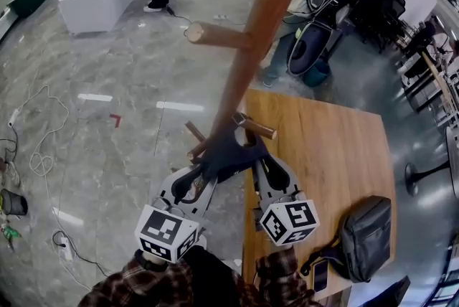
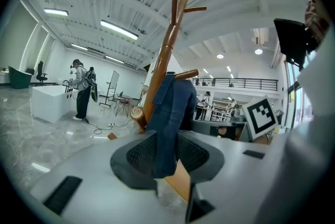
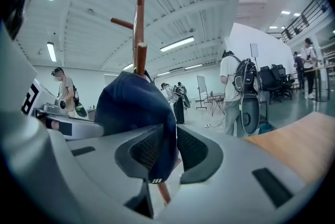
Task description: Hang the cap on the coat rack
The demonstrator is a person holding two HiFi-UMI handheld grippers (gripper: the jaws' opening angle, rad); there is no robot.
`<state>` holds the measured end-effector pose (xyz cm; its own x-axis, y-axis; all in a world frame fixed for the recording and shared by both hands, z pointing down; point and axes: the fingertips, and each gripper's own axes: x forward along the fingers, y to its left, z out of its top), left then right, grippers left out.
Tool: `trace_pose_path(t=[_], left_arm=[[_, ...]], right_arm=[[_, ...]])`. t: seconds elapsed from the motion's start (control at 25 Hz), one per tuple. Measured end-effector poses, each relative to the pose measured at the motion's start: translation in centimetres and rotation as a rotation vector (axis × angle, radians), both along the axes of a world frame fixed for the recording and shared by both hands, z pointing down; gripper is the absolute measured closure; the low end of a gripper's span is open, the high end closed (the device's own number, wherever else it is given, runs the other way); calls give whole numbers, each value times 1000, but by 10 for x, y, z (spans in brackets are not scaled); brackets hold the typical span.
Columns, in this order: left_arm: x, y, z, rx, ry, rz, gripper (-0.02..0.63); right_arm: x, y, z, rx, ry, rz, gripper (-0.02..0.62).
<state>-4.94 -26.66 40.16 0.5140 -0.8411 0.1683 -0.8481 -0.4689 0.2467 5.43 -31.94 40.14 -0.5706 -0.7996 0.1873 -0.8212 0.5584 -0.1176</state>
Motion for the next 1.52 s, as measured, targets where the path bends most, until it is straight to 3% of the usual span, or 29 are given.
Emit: trace_pose_path(t=[0.32, 0.72, 0.92, 1.16, 1.32, 1.52], left_arm=[[-5, 24, -10, 25, -41, 15, 499], [11, 59, -52, 88, 12, 97, 500], [26, 65, -62, 132, -34, 129, 502], [39, 72, -67, 138, -38, 158, 504], [43, 78, -72, 149, -42, 160, 590], [47, 83, -74, 148, -48, 179, 595]], right_arm=[[6, 22, -14, 32, -5, 18, 525], [-9, 73, -41, 76, -21, -21, 526], [-10, 98, -63, 126, -35, -43, 528], [2, 119, -68, 133, -29, -9, 575], [9, 128, -66, 120, -30, 11, 583], [11, 134, -69, 118, -34, 11, 584]])
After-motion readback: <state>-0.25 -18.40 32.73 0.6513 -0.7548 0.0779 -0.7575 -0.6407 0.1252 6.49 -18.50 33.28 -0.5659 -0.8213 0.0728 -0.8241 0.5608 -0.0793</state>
